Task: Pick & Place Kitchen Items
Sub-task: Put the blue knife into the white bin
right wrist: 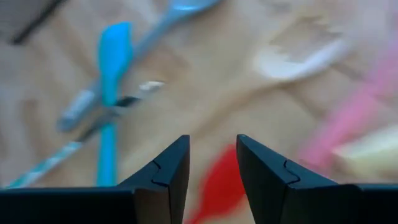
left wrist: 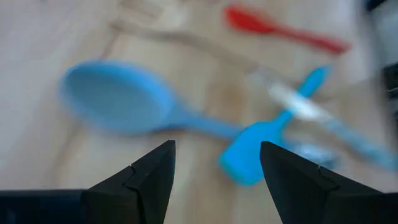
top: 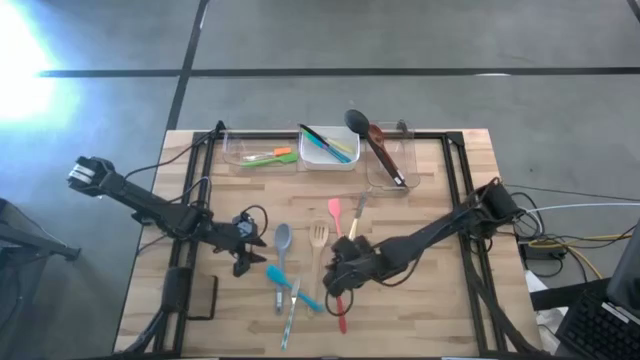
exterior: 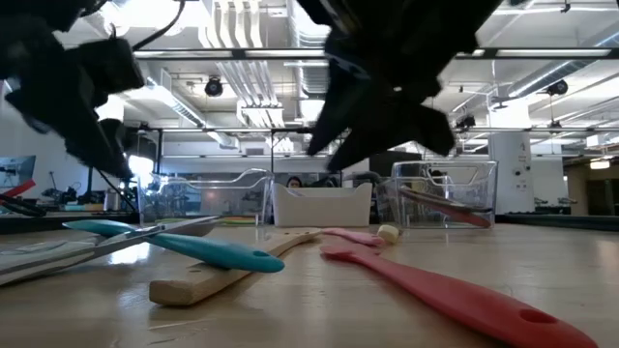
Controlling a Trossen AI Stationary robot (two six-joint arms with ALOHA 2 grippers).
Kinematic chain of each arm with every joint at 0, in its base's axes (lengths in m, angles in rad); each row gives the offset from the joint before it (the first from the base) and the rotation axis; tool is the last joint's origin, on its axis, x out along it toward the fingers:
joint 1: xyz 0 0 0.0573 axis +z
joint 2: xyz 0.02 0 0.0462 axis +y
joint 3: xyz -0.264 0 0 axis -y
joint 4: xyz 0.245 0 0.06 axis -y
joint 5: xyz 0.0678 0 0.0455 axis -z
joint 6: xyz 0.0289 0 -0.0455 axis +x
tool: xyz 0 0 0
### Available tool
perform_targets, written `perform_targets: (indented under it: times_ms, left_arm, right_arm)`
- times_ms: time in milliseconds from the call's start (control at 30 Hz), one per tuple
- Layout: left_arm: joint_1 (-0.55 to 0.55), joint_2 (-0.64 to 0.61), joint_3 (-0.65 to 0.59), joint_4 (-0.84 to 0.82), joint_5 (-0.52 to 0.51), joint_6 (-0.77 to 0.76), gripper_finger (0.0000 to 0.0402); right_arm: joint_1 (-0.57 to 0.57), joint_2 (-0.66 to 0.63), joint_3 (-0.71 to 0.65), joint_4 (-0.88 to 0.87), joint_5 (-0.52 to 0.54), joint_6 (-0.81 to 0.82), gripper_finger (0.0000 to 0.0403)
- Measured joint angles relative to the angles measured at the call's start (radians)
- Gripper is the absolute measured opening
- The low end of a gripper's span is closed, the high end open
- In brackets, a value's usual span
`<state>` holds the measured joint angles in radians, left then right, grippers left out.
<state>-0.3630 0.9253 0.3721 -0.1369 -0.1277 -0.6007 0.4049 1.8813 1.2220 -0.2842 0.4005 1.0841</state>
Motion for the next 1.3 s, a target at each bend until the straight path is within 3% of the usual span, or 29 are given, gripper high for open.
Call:
perform_targets:
  times_ms: [167,367,567,700,1000,1300]
  left_arm:
    - [0.003,0.008,0.0,0.179,0.107,0.019,0.0236]
    - [0.07,0.054,0.018,0.161,0.179,-0.001,0.0236]
    - [0.202,0.179,0.105,0.158,0.417,0.027,0.0236]
    - [0.247,0.271,0.155,0.162,0.507,0.026,0.0236]
    - [0.254,0.483,0.254,0.171,0.573,0.016,0.0236]
    - [0.253,0.642,0.325,0.179,0.628,0.017,0.0236]
  right_arm:
    - [0.05,-0.093,-0.003,-0.293,0.122,0.149,0.012]
    - [0.124,-0.216,-0.05,-0.472,0.254,0.307,0.0114]
    - [0.16,-0.345,-0.143,-0.467,0.366,0.354,0.0119]
    - [0.165,-0.404,-0.196,-0.462,0.388,0.349,0.0124]
    - [0.166,-0.46,-0.291,-0.46,0.388,0.353,0.0127]
    - [0.167,-0.459,-0.297,-0.461,0.387,0.345,0.0113]
